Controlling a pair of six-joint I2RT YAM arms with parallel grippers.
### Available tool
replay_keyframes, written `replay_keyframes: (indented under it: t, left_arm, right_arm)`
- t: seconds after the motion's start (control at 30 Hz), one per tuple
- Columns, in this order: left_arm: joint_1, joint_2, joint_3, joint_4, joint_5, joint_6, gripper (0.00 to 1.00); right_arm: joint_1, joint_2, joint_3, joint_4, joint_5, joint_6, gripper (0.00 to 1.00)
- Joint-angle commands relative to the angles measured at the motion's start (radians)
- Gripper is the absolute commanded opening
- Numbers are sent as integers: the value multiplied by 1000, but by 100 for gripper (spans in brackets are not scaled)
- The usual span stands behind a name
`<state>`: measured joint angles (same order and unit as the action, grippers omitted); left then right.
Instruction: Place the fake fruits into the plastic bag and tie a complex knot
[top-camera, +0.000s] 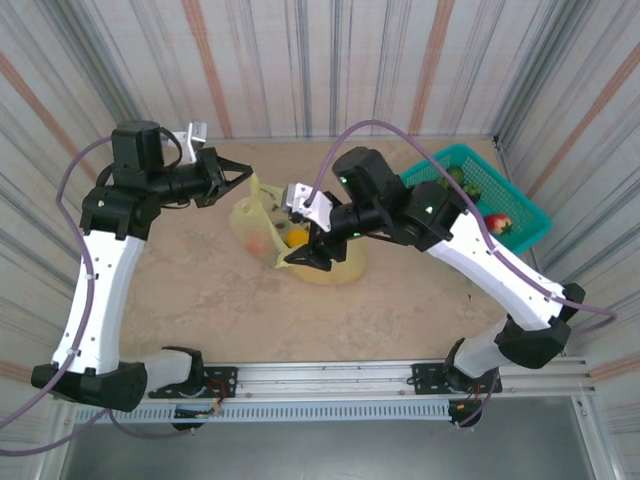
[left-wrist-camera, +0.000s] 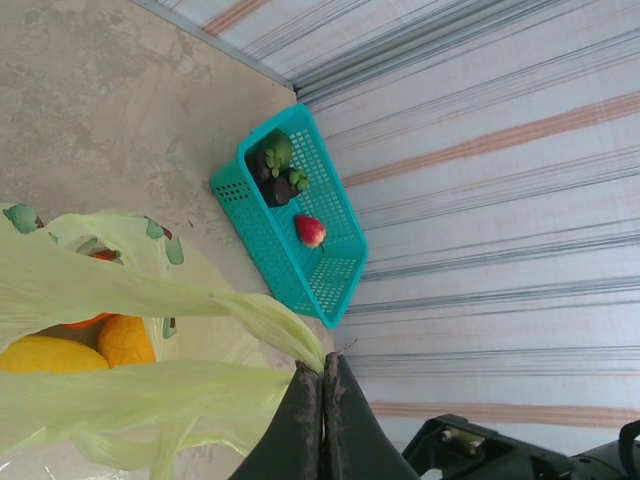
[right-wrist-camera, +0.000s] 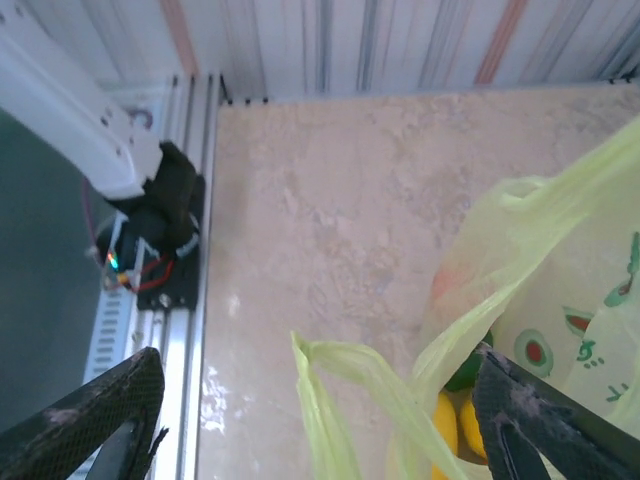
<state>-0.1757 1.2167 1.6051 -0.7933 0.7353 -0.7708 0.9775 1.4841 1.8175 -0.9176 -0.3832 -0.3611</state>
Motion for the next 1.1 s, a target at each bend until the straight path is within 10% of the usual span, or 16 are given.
replay_keyframes:
  t: [0.0, 0.37, 0.7, 1.07]
  left_arm:
    - [7, -33, -8, -22, -4, 37, 0]
    - [6, -68, -33, -36, -12, 50, 0]
    - [15, -75, 28, -92, -42, 74, 0]
    - [40, -70, 76, -114, -94, 20, 0]
  right_arm:
    - [58, 52, 32, -131, 89, -150, 84]
    - [152, 162, -5, -60, 450, -214, 79]
    - [17, 83, 16, 70, 562, 85, 3]
    - [-319, -135, -147, 194, 526, 678, 0]
